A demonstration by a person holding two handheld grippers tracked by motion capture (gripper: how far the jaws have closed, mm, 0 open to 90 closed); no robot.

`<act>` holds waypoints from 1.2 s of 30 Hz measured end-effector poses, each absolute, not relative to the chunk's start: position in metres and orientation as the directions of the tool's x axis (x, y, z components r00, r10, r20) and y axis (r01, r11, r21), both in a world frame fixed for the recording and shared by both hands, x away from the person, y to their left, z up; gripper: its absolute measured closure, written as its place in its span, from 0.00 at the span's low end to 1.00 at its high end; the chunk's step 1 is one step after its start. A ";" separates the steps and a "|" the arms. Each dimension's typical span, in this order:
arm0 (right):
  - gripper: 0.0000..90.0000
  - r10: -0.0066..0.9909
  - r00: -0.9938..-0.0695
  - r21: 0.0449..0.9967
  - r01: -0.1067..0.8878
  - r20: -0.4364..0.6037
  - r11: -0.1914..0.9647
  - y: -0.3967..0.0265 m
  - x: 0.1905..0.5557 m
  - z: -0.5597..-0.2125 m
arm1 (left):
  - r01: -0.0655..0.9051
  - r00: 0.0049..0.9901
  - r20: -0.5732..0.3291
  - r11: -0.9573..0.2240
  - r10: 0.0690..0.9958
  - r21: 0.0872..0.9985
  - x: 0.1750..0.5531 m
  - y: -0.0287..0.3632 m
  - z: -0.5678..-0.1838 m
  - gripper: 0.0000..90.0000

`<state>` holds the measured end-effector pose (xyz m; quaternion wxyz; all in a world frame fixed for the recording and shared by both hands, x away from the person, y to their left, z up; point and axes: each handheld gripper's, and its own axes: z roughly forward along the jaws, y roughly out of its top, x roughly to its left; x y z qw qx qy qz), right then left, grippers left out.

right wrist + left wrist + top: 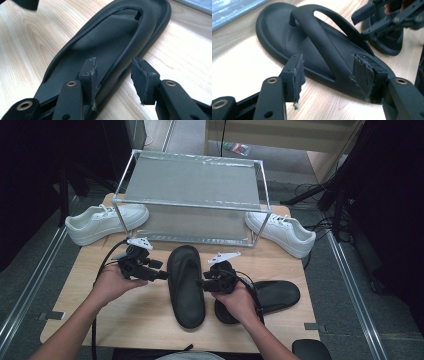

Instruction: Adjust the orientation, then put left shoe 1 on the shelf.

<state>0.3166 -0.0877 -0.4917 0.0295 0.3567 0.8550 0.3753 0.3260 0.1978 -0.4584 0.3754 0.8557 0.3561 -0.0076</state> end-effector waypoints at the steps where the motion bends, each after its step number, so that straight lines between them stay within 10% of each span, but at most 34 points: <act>1: 0.64 0.635 -0.741 0.660 0.591 0.218 0.464 -0.088 0.316 -0.492 | 0.619 0.744 -0.289 -0.460 0.603 0.637 0.327 0.198 -0.457 0.50; 21: 0.60 0.675 -0.710 0.674 0.600 0.201 0.431 -0.088 0.309 -0.486 | 0.540 0.798 -0.237 -0.482 0.554 0.689 0.370 0.195 -0.395 0.98; 36: 0.54 0.706 -0.686 0.642 0.624 0.176 0.446 -0.075 0.309 -0.498 | 0.525 0.770 -0.194 -0.429 0.608 0.736 0.412 0.210 -0.353 1.00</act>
